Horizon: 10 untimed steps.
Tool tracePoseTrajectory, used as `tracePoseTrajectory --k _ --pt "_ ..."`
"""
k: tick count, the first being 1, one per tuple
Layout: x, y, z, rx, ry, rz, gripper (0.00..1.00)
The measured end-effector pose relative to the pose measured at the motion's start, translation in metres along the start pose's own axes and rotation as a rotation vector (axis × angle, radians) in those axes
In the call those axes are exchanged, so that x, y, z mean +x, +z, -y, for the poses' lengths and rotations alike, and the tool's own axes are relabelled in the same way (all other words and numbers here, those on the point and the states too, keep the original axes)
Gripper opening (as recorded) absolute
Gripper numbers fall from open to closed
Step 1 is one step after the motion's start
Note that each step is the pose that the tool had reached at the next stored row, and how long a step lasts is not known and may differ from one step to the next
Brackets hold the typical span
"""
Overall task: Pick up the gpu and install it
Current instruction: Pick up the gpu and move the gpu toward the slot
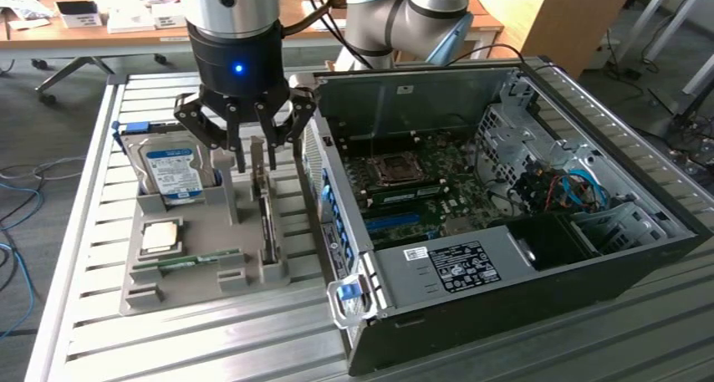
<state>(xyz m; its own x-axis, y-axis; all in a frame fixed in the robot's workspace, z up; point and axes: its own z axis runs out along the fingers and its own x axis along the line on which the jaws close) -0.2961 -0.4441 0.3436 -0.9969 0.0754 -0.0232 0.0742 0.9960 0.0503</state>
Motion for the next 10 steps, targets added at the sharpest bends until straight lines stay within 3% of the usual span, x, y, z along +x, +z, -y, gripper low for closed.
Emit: tracePoseTrajectory --k 10 --pt "0.0001 0.0028 0.0001 -0.0001 0.000 0.0001 0.42"
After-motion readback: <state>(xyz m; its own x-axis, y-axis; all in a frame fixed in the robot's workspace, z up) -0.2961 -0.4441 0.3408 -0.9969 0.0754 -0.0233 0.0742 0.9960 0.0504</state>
